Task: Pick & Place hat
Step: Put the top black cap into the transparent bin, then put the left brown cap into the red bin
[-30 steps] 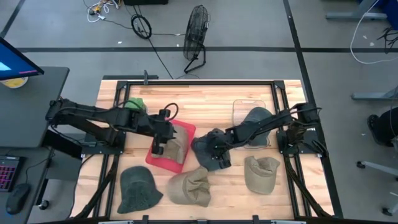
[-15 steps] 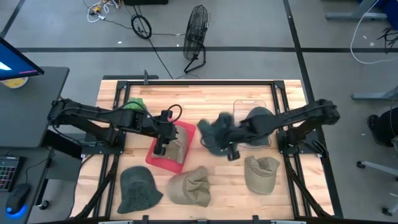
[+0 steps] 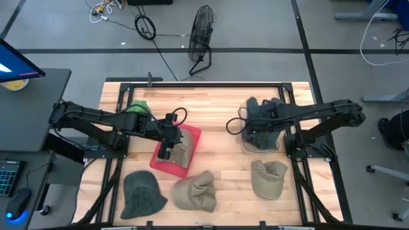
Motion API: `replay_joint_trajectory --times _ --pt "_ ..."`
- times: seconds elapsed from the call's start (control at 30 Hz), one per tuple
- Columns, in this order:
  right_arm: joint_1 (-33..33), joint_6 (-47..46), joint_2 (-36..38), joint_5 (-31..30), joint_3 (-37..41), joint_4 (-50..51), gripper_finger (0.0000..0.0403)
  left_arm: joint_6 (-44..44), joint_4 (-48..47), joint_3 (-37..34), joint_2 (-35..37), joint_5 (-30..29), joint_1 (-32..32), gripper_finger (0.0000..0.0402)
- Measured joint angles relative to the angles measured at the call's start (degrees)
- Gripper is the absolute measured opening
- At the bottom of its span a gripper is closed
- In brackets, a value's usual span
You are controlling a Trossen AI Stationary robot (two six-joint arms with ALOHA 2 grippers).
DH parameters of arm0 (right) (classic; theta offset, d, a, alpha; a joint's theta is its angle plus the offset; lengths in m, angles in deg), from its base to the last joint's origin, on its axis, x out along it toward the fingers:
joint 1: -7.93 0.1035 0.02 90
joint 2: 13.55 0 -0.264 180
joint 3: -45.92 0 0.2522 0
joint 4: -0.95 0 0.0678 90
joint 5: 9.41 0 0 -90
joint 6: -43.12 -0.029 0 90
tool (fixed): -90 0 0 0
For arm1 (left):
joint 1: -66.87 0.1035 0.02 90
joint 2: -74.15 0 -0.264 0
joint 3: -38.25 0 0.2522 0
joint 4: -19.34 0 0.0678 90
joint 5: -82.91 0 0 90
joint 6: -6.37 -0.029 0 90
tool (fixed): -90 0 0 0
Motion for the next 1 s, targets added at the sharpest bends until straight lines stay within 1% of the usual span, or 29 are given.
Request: replay_joint_trajectory --times 0.1,0.17,0.23,0.33,0.43,0.53,0.63,0.7,0.87,0.93,1.0 --pt "-0.37 1.38 -0.04 2.03 6.31 -3.81 0.0007 -0.08 -0.01 0.00 0.00 0.00 0.00 0.0101" --pt "-0.37 4.39 -0.02 5.42 9.64 -9.22 0.0007 -0.10 0.04 0.00 0.00 -0.02 0.00 0.0101" --pt "-0.37 7.67 -0.04 10.19 12.33 -15.65 0.0007 -0.10 0.02 0.00 0.00 -0.02 0.00 0.0101" --pt "-0.36 9.40 -0.02 13.39 15.73 -23.53 0.0007 -0.12 0.06 0.00 0.00 -0.01 0.00 0.0101" --pt "-0.59 10.71 0.07 13.24 17.77 -25.74 0.0017 -0.12 0.08 0.00 0.00 -0.02 0.00 0.0101" --pt "-1.05 7.47 0.00 11.10 18.22 -23.79 0.0042 -0.12 0.08 0.00 0.00 -0.02 0.00 0.0101" --pt "-1.26 5.09 -0.04 11.21 17.51 -22.06 0.0077 -0.10 0.16 0.00 0.00 -0.01 0.00 0.0101" --pt "-1.07 4.98 -0.09 11.30 15.71 -21.09 0.0101 0.00 0.69 0.00 0.00 -0.02 0.00 0.0101" --pt "0.77 4.99 -0.08 11.32 7.14 -14.73 0.0153 3.03 2.42 0.00 0.00 0.08 -0.05 0.0101" --pt "1.89 5.00 -0.07 11.30 3.70 -14.31 0.0166 5.34 3.49 0.00 0.00 1.30 -0.39 0.0101" --pt "3.33 5.59 -0.05 11.28 0.64 -15.00 0.0174 8.60 5.14 0.00 0.00 4.21 -0.85 0.0101"
